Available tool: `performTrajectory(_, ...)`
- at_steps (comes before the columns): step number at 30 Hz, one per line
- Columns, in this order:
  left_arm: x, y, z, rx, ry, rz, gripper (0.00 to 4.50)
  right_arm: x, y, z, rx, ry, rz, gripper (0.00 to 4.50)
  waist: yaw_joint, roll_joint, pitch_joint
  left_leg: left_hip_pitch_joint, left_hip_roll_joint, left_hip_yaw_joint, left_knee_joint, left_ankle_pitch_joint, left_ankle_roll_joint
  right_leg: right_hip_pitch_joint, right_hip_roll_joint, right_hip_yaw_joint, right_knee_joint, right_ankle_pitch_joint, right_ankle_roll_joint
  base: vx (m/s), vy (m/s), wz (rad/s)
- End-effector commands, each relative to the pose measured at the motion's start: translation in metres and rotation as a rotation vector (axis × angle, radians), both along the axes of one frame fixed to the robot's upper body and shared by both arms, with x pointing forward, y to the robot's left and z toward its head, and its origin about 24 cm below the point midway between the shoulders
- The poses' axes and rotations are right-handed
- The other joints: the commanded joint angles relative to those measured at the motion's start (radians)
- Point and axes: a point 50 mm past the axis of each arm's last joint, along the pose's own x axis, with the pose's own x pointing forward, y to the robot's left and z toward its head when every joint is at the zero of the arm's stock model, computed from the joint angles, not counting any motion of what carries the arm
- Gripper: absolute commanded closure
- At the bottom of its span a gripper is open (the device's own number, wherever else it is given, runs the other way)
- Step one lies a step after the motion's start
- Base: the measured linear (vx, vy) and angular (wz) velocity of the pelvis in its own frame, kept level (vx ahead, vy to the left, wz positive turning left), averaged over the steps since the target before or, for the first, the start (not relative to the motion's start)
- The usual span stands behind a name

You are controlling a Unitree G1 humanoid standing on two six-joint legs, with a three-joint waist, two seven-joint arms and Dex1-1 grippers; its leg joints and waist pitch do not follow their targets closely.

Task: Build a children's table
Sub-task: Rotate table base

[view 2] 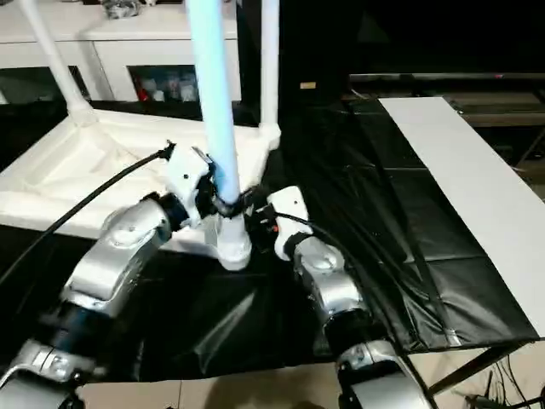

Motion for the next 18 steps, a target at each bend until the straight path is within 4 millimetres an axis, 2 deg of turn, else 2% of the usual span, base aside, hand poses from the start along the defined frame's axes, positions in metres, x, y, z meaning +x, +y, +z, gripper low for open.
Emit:
performTrajectory(1, -0.005, -0.001, -0.002, -0.062, 0.03, -0.052, 0.02, 0.002, -0.01, 0.009, 0.018, -0.048, -0.044, 0.71, 0.01, 0.007, -0.062, 0.003, 0.035, -0.012, -0.072, -0.271, 0.005, 0.047, -0.054, 0.034, -0.081, -0.277, -0.198, 0.0, 0.0, 0.0)
performTrajectory(2, -0.013, -0.001, 0.0, -0.132, 0.034, -0.129, 0.02, 0.003, -0.021, 0.017, 0.038, -0.081, -0.076, 0.71, 0.015, 0.012, -0.062, 0.003, 0.035, -0.011, -0.071, -0.264, 0.007, 0.047, -0.055, 0.035, -0.081, -0.266, -0.203, 0.0, 0.0, 0.0)
performTrajectory(3, -0.013, -0.001, 0.001, -0.136, 0.034, -0.133, 0.02, 0.003, -0.022, 0.018, 0.04, -0.083, -0.077, 0.71, 0.017, 0.007, -0.065, 0.001, 0.037, -0.011, -0.072, -0.248, 0.013, 0.05, -0.053, 0.035, -0.076, -0.234, -0.212, 0.0, 0.0, 0.0)
performTrajectory(4, -0.021, 0.001, 0.006, -0.192, 0.029, -0.208, 0.02, 0.002, -0.032, 0.026, 0.054, -0.111, -0.091, 0.71, 0.018, 0.005, -0.065, 0.002, 0.036, -0.01, -0.071, -0.24, 0.017, 0.05, -0.051, 0.035, -0.074, -0.216, -0.216, 0.0, 0.0, 0.0)
performTrajectory(6, -0.031, 0.005, 0.01, -0.227, 0.052, -0.304, 0.02, 0.001, -0.043, 0.032, 0.052, -0.134, -0.101, 0.71, 0.027, 0.011, -0.068, 0.004, 0.039, -0.007, -0.068, -0.203, 0.031, 0.05, -0.05, 0.035, -0.064, -0.139, -0.234, 0.0, 0.0, 0.0)
performTrajectory(7, -0.036, 0.007, 0.01, -0.225, 0.061, -0.349, 0.02, 0.0, -0.048, 0.034, 0.045, -0.141, -0.103, 0.71, 0.029, 0.011, -0.066, 0.005, 0.039, -0.006, -0.069, -0.204, 0.033, 0.048, -0.048, 0.035, -0.063, -0.138, -0.237, 0.0, 0.0, 0.0)
performTrajectory(9, -0.039, 0.011, 0.01, -0.203, 0.066, -0.375, 0.02, -0.001, -0.054, 0.036, 0.035, -0.148, -0.099, 0.71, 0.026, 0.011, -0.059, 0.007, 0.037, -0.004, -0.072, -0.248, 0.03, 0.045, -0.046, 0.035, -0.071, -0.199, -0.226, 0.0, 0.0, 0.0)
performTrajectory(12, -0.044, 0.024, 0.007, -0.116, 0.094, -0.445, 0.02, -0.007, -0.066, 0.037, 0.013, -0.154, -0.071, 0.71, 0.025, 0.015, -0.057, 0.009, 0.037, -0.007, -0.076, -0.283, 0.013, 0.045, -0.046, 0.036, -0.077, -0.264, -0.199, 0.0, 0.0, 0.0)
performTrajectory(14, -0.042, 0.037, 0.003, -0.041, 0.124, -0.443, 0.02, -0.012, -0.07, 0.038, 0.001, -0.151, -0.037, 0.71, 0.026, 0.016, -0.058, 0.012, 0.035, -0.007, -0.076, -0.284, 0.011, 0.044, -0.043, 0.037, -0.077, -0.262, -0.191, 0.0, 0.0, 0.0)
performTrajectory(15, -0.039, 0.046, -0.002, 0.027, 0.16, -0.438, 0.02, -0.016, -0.072, 0.038, -0.017, -0.147, -0.003, 0.71, 0.024, 0.016, -0.056, 0.008, 0.033, -0.008, -0.077, -0.279, 0.01, 0.046, -0.043, 0.036, -0.077, -0.264, -0.186, 0.0, 0.0, 0.0)
performTrajectory(16, -0.036, 0.055, -0.007, 0.111, 0.165, -0.424, 0.02, -0.02, -0.073, 0.038, -0.034, -0.142, 0.034, 0.71, 0.025, 0.018, -0.056, 0.01, 0.033, -0.007, -0.077, -0.282, 0.011, 0.045, -0.042, 0.036, -0.078, -0.27, -0.182, 0.0, 0.0, 0.0)
performTrajectory(18, -0.029, 0.067, -0.011, 0.216, 0.174, -0.402, 0.02, -0.026, -0.076, 0.037, -0.076, -0.126, 0.091, 0.71, 0.025, 0.019, -0.054, 0.013, 0.03, -0.009, -0.077, -0.303, 0.012, 0.043, -0.042, 0.037, -0.086, -0.328, -0.148, 0.0, 0.0, 0.0)
